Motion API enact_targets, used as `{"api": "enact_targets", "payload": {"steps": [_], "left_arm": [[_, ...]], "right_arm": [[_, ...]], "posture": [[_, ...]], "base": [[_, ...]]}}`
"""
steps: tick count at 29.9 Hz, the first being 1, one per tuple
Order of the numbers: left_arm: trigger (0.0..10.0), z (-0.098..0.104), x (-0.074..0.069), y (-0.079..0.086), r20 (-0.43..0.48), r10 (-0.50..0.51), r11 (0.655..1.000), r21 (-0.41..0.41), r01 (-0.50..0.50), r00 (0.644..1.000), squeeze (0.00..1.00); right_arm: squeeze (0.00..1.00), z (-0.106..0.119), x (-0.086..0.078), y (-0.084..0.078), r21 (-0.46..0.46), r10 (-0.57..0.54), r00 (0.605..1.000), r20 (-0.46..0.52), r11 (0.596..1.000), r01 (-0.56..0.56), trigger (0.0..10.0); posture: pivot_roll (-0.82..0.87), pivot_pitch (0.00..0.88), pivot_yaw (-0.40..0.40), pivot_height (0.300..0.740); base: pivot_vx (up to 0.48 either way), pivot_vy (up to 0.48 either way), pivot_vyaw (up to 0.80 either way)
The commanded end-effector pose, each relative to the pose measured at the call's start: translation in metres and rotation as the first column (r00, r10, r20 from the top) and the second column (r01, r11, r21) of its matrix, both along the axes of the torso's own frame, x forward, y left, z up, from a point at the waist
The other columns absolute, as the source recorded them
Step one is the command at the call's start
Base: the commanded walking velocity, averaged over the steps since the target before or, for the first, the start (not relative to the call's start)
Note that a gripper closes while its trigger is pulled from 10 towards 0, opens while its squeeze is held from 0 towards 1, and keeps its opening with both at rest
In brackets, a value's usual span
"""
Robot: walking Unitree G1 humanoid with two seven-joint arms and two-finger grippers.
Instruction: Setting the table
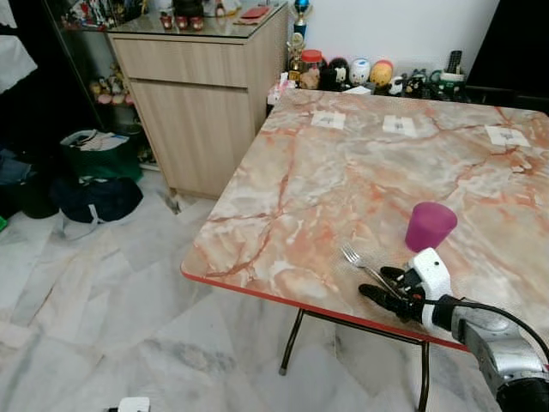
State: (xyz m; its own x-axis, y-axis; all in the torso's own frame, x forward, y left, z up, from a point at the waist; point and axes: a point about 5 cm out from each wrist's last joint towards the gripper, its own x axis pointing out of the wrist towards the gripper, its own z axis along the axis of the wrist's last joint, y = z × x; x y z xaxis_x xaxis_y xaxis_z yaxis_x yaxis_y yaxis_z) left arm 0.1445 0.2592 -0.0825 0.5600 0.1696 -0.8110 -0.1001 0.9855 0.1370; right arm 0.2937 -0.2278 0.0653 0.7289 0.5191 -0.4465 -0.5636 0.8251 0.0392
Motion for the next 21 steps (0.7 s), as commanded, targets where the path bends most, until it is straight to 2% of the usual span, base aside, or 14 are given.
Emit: {"api": "enact_targets", "payload": {"steps": [1, 2, 3, 4, 5, 6, 7, 8, 9, 13, 14, 18, 21], "left_arm": [[10.0, -0.002, -0.005, 0.001, -0.021, 0.011, 1.0, -0.01, -0.011, 1.0, 0.0], [10.0, -0.002, -0.005, 0.001, -0.022, 0.012, 1.0, -0.01, -0.012, 1.0, 0.0], [10.0, -0.003, -0.006, 0.0, -0.023, 0.013, 1.0, -0.011, -0.013, 1.0, 0.0], [10.0, -0.003, -0.007, -0.001, -0.023, 0.013, 1.0, -0.012, -0.013, 1.0, 0.0], [10.0, -0.003, -0.007, -0.002, -0.023, 0.014, 1.0, -0.013, -0.014, 1.0, 0.0], [10.0, -0.004, -0.007, -0.003, -0.023, 0.014, 1.0, -0.015, -0.015, 1.0, 0.0], [10.0, -0.005, -0.008, -0.006, -0.024, 0.015, 1.0, -0.018, -0.015, 1.0, 0.0], [10.0, -0.005, -0.009, -0.006, -0.024, 0.015, 1.0, -0.018, -0.015, 1.0, 0.0], [10.0, -0.007, -0.01, -0.01, -0.025, 0.015, 1.0, -0.023, -0.016, 1.0, 0.0], [10.0, -0.008, -0.01, -0.013, -0.025, 0.016, 1.0, -0.027, -0.017, 1.0, 0.0], [10.0, -0.008, -0.01, -0.013, -0.025, 0.018, 0.999, -0.028, -0.019, 1.0, 0.0], [10.0, -0.008, -0.01, -0.012, -0.027, 0.02, 0.999, -0.028, -0.021, 0.999, 0.0], [10.0, -0.006, -0.012, -0.003, -0.027, 0.031, 0.999, -0.023, -0.032, 0.999, 0.0]], "right_arm": [[0.0, -0.002, 0.001, 0.003, -0.001, 0.007, 1.0, -0.002, 1.0, -0.007, 10.0], [0.0, -0.003, 0.001, 0.003, 0.0, 0.008, 1.0, -0.005, 1.0, -0.008, 8.9], [0.0, -0.004, 0.001, 0.003, 0.001, 0.007, 1.0, -0.009, 1.0, -0.007, 5.2], [0.0, -0.005, 0.001, 0.003, 0.002, 0.006, 1.0, -0.01, 1.0, -0.006, 5.2], [0.0, -0.006, 0.001, 0.004, -0.001, 0.005, 1.0, -0.013, 1.0, -0.005, 4.3], [0.0, -0.007, 0.001, 0.004, -0.004, 0.005, 1.0, -0.016, 1.0, -0.005, 4.2], [0.0, -0.008, 0.0, 0.005, -0.004, 0.007, 1.0, -0.02, 1.0, -0.007, 3.0], [0.0, -0.009, 0.0, 0.005, -0.003, 0.007, 1.0, -0.021, 1.0, -0.007, 3.0], [0.0, -0.009, 0.0, 0.007, 0.006, 0.009, 1.0, -0.022, 1.0, -0.009, 1.6], [0.0, -0.012, 0.0, 0.007, -0.002, 0.0, 1.0, -0.024, 1.0, 0.0, 0.9], [0.0, -0.013, 0.001, 0.005, -0.014, -0.023, 0.999, -0.027, 1.0, 0.023, 0.0], [0.0, -0.014, 0.002, 0.003, -0.017, -0.033, 0.999, -0.032, 0.999, 0.033, 0.0], [0.0, -0.014, 0.001, 0.003, -0.025, -0.023, 0.999, -0.037, 0.999, 0.022, 0.0]], "posture": [[-0.06, 0.0, 0.036, 0.74], [-0.06, 0.0, 0.036, 0.74], [-0.05, 0.0, 0.036, 0.74], [-0.05, 0.0, 0.036, 0.74], [-0.05, 0.0, 0.035, 0.74], [-0.05, 0.0, 0.035, 0.74], [-0.05, 0.0, 0.034, 0.74], [-0.05, 0.0, 0.034, 0.74], [-0.05, 0.0, 0.035, 0.74], [-0.05, 0.0, 0.035, 0.74], [-0.05, 0.0, 0.035, 0.74], [-0.05, 0.0, 0.034, 0.74], [-0.05, 0.0, 0.031, 0.74]], "base": [[0.0, 0.0, 0.0], [0.0, 0.0, 0.0], [0.0, 0.0, 0.0], [0.0, 0.0, 0.0], [0.0, 0.0, 0.0], [0.0, 0.0, 0.0], [0.0, 0.0, 0.0], [0.0, 0.0, 0.0], [0.0, 0.0, 0.0], [0.0, 0.0, 0.0], [0.0, 0.0, 0.0], [0.0, 0.0, 0.0], [0.0, 0.0, 0.0]]}}
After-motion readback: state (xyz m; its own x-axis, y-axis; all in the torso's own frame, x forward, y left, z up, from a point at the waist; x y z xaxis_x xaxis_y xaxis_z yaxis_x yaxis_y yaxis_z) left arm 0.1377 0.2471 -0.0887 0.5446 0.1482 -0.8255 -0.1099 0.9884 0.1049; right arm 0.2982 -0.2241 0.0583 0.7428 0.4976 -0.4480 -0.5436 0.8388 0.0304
